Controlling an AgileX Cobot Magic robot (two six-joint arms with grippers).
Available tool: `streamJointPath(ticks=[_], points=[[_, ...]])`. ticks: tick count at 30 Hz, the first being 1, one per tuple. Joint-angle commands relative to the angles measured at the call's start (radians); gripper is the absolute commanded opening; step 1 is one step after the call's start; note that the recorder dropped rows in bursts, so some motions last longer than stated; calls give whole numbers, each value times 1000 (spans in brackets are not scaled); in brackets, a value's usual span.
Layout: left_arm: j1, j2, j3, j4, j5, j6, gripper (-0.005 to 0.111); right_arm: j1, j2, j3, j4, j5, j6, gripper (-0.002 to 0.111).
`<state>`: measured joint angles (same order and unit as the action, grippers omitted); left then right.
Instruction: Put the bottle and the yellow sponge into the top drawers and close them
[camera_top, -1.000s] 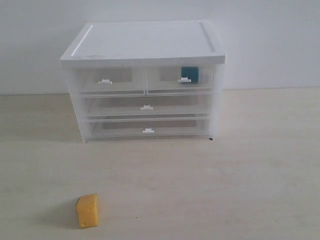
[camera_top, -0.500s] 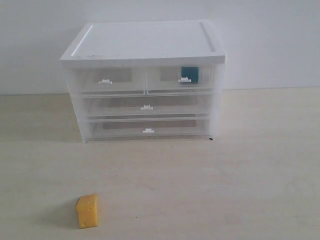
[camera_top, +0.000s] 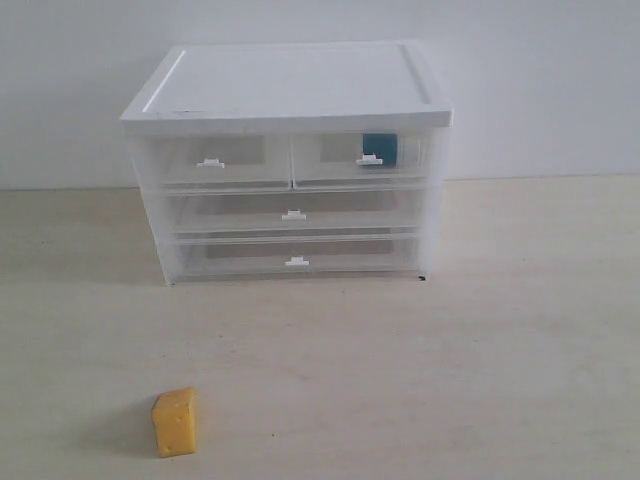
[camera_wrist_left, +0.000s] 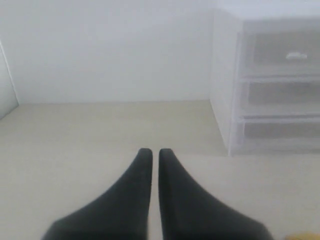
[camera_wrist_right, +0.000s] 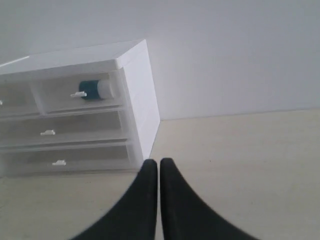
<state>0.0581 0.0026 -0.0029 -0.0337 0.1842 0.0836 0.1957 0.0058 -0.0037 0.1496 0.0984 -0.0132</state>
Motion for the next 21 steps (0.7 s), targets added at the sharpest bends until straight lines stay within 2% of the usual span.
streamJointPath(ticks=[1, 4, 12, 14, 17, 21], points=[[2, -3, 3, -130, -210, -84, 4, 26, -6, 4, -2, 19, 5, 0], [2, -3, 3, -202, -304, -245, 4, 26, -6, 4, -2, 19, 5, 0], [2, -3, 3, -197, -527, -470, 4, 26, -6, 4, -2, 19, 5, 0], [2, -3, 3, -125, -600, -534, 4, 26, -6, 4, -2, 19, 5, 0], [2, 8, -45, 89, -689, -722, 4, 26, -6, 4, -2, 19, 5, 0], [2, 144, -130, 331, -851, -881, 4, 26, -6, 4, -2, 19, 5, 0]])
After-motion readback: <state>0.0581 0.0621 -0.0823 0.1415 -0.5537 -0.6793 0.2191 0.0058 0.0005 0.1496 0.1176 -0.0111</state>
